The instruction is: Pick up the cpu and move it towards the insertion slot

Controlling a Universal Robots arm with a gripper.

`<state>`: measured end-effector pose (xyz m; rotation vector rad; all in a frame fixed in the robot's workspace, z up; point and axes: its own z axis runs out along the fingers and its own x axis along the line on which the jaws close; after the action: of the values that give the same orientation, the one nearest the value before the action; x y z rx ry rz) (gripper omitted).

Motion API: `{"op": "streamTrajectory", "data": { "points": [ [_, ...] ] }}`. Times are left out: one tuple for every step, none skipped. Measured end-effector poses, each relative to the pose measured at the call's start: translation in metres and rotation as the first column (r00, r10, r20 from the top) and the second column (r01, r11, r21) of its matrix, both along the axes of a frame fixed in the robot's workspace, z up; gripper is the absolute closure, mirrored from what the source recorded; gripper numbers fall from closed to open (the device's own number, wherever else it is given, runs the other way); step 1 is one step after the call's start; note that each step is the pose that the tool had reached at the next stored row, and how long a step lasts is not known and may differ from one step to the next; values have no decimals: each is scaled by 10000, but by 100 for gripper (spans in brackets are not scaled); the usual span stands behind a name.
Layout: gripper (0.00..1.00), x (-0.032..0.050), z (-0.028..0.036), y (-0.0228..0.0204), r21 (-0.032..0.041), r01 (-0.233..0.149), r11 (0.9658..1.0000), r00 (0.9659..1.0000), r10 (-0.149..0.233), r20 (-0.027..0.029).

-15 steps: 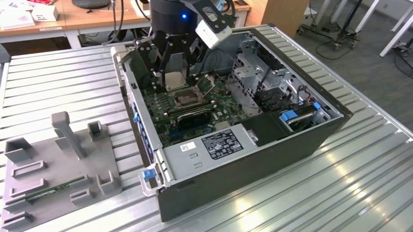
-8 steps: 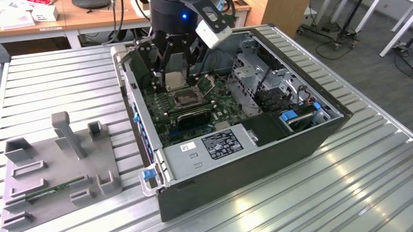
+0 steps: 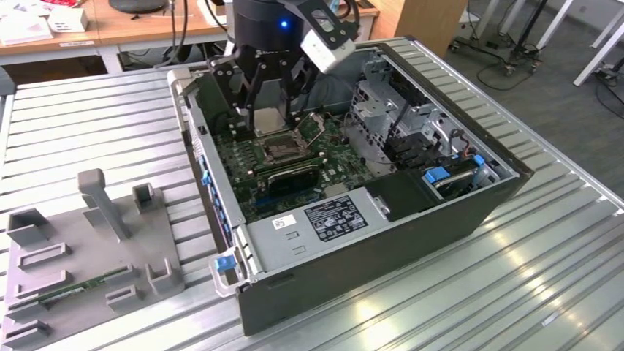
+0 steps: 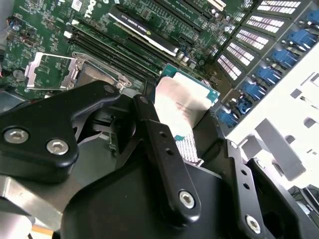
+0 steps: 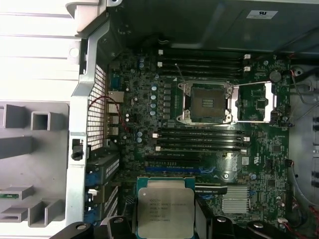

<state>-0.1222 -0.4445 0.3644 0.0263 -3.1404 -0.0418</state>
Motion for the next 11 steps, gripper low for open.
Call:
{"op": "streamTrajectory", "data": {
  "points": [
    [45, 13, 0, 0, 0, 0, 10000, 10000, 0, 0],
    [45, 26, 0, 0, 0, 0, 10000, 10000, 0, 0],
    [45, 39, 0, 0, 0, 0, 10000, 10000, 0, 0],
    [45, 50, 0, 0, 0, 0, 10000, 10000, 0, 0],
    [45, 57, 0, -1, 0, 0, 10000, 10000, 0, 0],
    [45, 57, 0, -1, 0, 1, 10000, 10000, -1, 1],
    [45, 57, 0, -1, 1, 2, 10000, 10000, -2, 1],
    [45, 62, 0, 0, 0, 1, 10000, 10000, -1, 0],
    [45, 65, 0, 0, 0, 1, 10000, 10000, -1, 0],
    [45, 65, 0, 0, 0, 0, 10000, 10000, 0, 0],
    [45, 65, 0, 0, 0, 0, 10000, 10000, 0, 0]
  ]
}}
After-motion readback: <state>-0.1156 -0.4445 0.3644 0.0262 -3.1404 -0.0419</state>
